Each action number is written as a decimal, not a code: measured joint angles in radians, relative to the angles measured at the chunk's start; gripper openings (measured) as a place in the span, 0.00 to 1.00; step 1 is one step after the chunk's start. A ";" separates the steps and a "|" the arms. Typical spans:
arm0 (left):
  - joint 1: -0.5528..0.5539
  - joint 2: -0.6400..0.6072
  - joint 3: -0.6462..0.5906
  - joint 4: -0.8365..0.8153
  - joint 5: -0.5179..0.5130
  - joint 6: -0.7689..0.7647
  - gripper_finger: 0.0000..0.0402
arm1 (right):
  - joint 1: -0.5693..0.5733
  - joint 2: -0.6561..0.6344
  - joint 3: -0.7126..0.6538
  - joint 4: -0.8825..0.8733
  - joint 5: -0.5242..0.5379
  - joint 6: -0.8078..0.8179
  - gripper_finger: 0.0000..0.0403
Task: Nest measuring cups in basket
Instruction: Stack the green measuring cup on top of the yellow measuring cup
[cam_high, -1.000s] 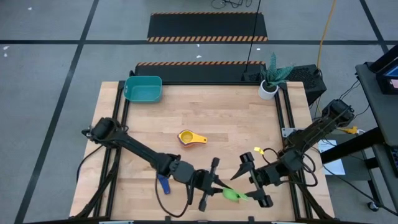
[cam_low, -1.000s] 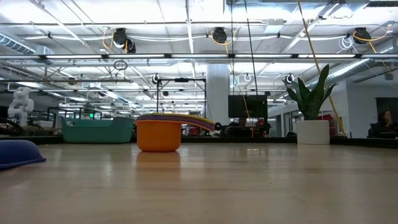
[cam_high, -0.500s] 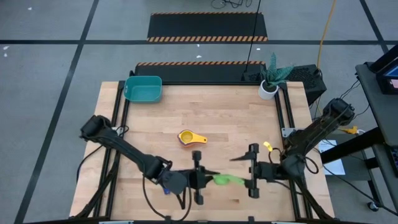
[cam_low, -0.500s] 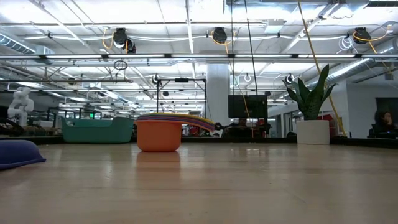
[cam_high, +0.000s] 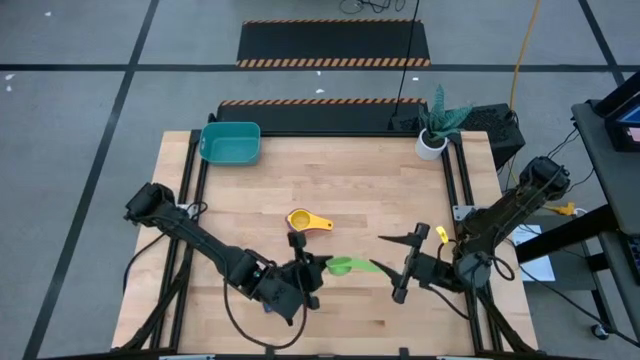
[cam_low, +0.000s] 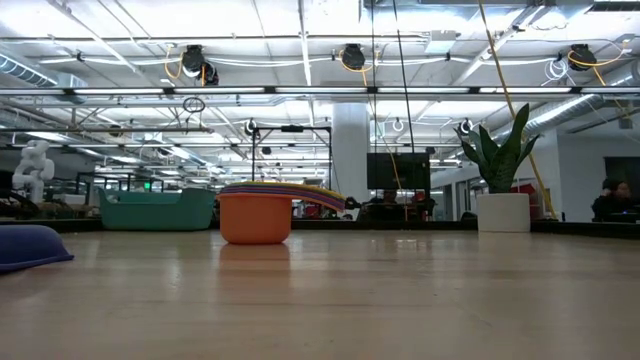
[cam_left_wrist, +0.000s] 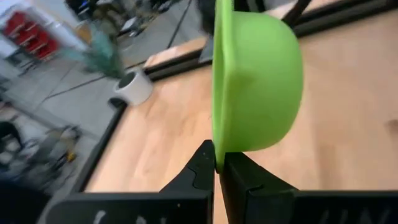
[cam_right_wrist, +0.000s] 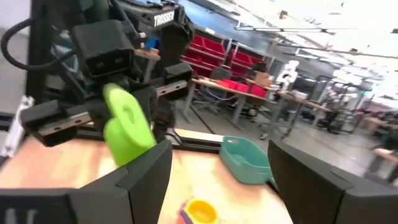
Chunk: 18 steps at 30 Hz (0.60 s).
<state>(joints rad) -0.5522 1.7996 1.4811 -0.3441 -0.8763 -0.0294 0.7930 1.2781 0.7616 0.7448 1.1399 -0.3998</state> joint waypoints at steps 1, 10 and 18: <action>0.005 0.000 0.000 -0.023 -0.020 -0.012 0.02 | 0.005 0.000 0.000 0.000 0.020 -0.022 0.65; 0.048 0.000 0.000 -0.137 -0.096 -0.067 0.02 | 0.006 0.000 0.000 0.005 0.247 -0.251 0.65; 0.075 -0.017 0.000 -0.226 -0.187 -0.056 0.02 | 0.005 0.000 0.000 0.008 0.350 -0.432 0.65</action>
<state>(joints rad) -0.4770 1.7829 1.4811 -0.5698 -1.0629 -0.0852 0.7979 1.2785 0.7620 0.7529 1.4903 -0.8318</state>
